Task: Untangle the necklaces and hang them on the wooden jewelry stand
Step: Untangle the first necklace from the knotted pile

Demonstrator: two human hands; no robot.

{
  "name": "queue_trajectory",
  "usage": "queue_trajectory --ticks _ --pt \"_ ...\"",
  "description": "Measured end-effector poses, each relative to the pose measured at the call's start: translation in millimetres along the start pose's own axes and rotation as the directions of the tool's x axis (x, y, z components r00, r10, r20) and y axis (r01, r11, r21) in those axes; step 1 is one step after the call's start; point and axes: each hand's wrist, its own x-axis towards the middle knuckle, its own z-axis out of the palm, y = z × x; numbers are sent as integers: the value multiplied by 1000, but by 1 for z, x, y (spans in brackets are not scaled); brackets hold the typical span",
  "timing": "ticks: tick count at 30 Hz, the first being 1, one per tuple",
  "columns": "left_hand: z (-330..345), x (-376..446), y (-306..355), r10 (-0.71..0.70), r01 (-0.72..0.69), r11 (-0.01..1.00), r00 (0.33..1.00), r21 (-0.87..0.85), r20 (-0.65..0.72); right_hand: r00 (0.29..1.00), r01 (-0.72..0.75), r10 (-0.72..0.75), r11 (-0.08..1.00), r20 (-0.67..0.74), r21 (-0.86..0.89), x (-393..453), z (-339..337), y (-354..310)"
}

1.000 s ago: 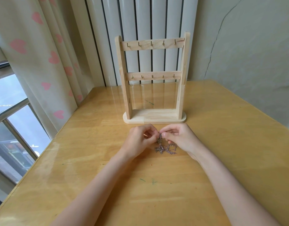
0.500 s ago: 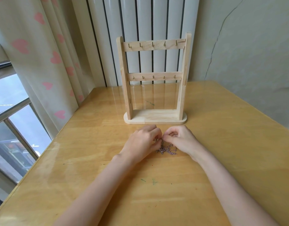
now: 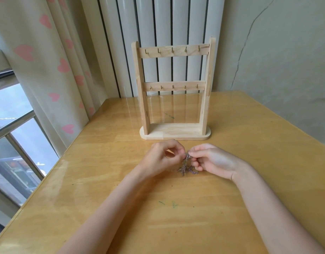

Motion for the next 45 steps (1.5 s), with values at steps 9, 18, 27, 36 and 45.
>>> queue_trajectory --ticks 9,18,27,36,45 --pt "4 0 13 -15 -12 823 999 568 44 983 -25 -102 751 -154 -660 1 22 -5" --pt "0 0 10 16 -14 923 1000 385 -1 987 -41 -56 825 -153 -563 2 17 -1" --pt "0 2 2 -95 96 994 995 -46 28 996 -14 -21 910 -81 -414 -2 11 -3" --pt "4 3 1 -86 83 968 996 235 0 989 46 -104 898 -109 -437 3 16 0" --pt "-1 5 -1 -68 68 998 997 2 34 997 71 -67 949 24 -306 -1 9 -4"
